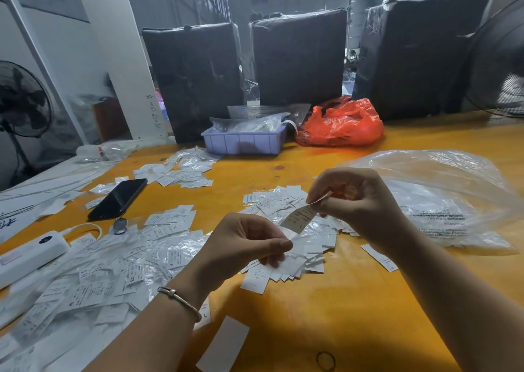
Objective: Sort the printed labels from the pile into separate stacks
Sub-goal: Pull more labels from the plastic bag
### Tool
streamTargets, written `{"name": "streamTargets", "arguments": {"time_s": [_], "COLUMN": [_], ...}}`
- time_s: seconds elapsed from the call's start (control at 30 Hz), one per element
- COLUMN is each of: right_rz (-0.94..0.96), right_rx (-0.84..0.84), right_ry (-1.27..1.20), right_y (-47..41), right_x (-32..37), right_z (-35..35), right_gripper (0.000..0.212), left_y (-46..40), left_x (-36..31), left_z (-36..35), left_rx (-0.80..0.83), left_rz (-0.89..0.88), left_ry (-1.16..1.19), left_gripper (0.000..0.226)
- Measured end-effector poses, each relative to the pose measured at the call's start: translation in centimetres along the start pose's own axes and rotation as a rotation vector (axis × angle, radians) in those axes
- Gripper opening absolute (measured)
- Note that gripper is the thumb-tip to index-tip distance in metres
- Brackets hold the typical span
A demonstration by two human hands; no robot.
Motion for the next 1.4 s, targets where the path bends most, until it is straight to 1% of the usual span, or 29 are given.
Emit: {"name": "streamTargets", "arguments": {"time_s": [0.1,0.23,0.33,0.4,0.47,0.6,0.67,0.73,0.87,0.97,1.1,1.27,1.33,1.4], "right_rz": [-0.018,-0.040,0.011,0.041,0.049,0.012,-0.014,-0.032,-0.025,-0.051,-0.098,-0.141,-0.173,-0.182], "right_rx": [0.007,0.073,0.061,0.072,0.077,0.043,0.069,0.096,0.071,0.075,0.162,0.153,0.156,0.110], "right_ry": [-0.033,-0.027,0.090,0.178,0.211,0.101,0.051,0.059,0.129,0.097,0.074,-0.024,-0.063,-0.096], "right_y": [0.1,0.4,0.2,0.1,0.2,0.3,0.4,0.5,0.3,0.3,0.5,0.6,0.7,0.6], "right_x": [-0.4,-0.8,-0.7,-0.5,-0.5,-1.0,-1.1,-1.2,-1.3,-1.6,-2.3,-2.6,-2.8,-2.7], "right_z": [0.0,-0.9,-0.6,-0.6,-0.7,-0.8,-1.1,-1.3,-0.7,-0.4,-1.6,-1.8,-1.8,-1.5], "right_gripper": [0.023,0.023,0.025,0.025,0.025,0.022,0.016,0.010,0.007,0.007,0.012,0.014,0.013,0.011], "left_y": [0.0,-0.1,-0.1,-0.1,-0.1,-0.1,-0.1,-0.2,-0.3,-0.2,-0.3,-0.3,-0.3,-0.3], "left_x": [0.1,0.4,0.5,0.5,0.5,0.6,0.7,0.7,0.7,0.7,0.8,0.9,0.9,0.9], "left_z": [-0.1,-0.4,-0.6,-0.6,-0.6,-0.7,-0.6,-0.5,-0.3,-0.2,-0.5,-0.7,-0.7,-0.6], "left_rx": [0.019,0.042,0.057,0.053,0.047,0.048,0.039,0.033,0.030,0.017,0.038,0.043,0.050,0.050], "left_rz": [0.008,0.035,0.044,0.047,0.051,0.057,0.059,0.059,0.058,0.055,0.065,0.077,0.075,0.071], "left_ry": [-0.002,-0.030,-0.050,-0.054,-0.054,-0.043,-0.029,-0.023,-0.027,-0.027,-0.062,-0.088,-0.078,-0.080], "left_gripper": [0.010,0.015,0.017,0.022,0.028,0.028,0.027,0.025,0.025,0.028,0.025,0.027,0.019,0.011]}}
Point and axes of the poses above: each hand's wrist, its own y-axis away from the middle knuckle, its own z-axis out of the back of the hand, x = y × z, the point moved 9 cm from there along -y, towards the middle knuckle, and after that the axes turned 12 degrees about z, right-handed, at the moved point
